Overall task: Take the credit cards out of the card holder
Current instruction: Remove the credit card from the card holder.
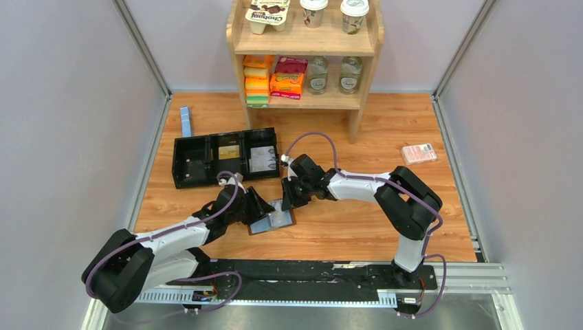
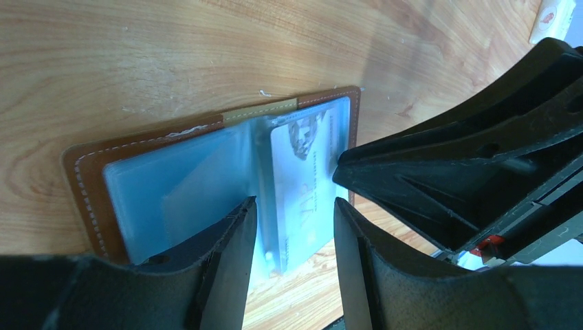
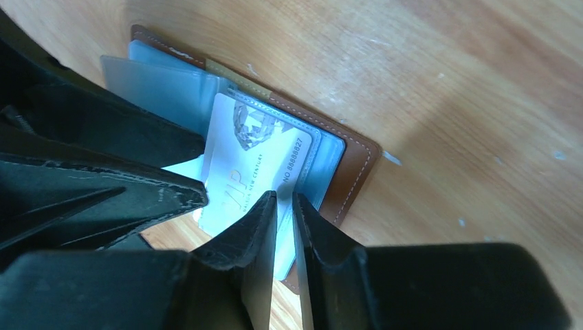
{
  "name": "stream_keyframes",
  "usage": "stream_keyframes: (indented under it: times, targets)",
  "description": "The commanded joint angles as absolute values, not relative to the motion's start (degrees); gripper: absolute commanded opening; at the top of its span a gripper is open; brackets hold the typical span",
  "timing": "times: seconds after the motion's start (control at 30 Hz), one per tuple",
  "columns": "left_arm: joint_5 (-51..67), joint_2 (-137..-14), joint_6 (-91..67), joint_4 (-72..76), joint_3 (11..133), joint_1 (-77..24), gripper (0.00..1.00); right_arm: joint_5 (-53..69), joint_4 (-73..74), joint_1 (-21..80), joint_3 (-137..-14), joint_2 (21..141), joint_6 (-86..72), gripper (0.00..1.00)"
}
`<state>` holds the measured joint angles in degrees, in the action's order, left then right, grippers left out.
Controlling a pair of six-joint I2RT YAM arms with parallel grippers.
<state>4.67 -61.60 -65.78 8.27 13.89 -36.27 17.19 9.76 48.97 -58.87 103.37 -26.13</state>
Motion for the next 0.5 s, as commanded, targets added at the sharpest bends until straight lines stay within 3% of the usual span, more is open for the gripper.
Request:
stream_keyframes:
  times: [0.0,0.47]
  targets:
    - [5.2,-62.7,-66.8,11.9,12.8,-36.3,0.53,19.6,6.2,49.3,-57.7,106.3,-27.7,0.22]
    - [6.4,-60.7,-68.8,23.5,8.6,-36.4,0.50,18.8,6.5,49.3,-56.9,107.8,-29.8,0.19]
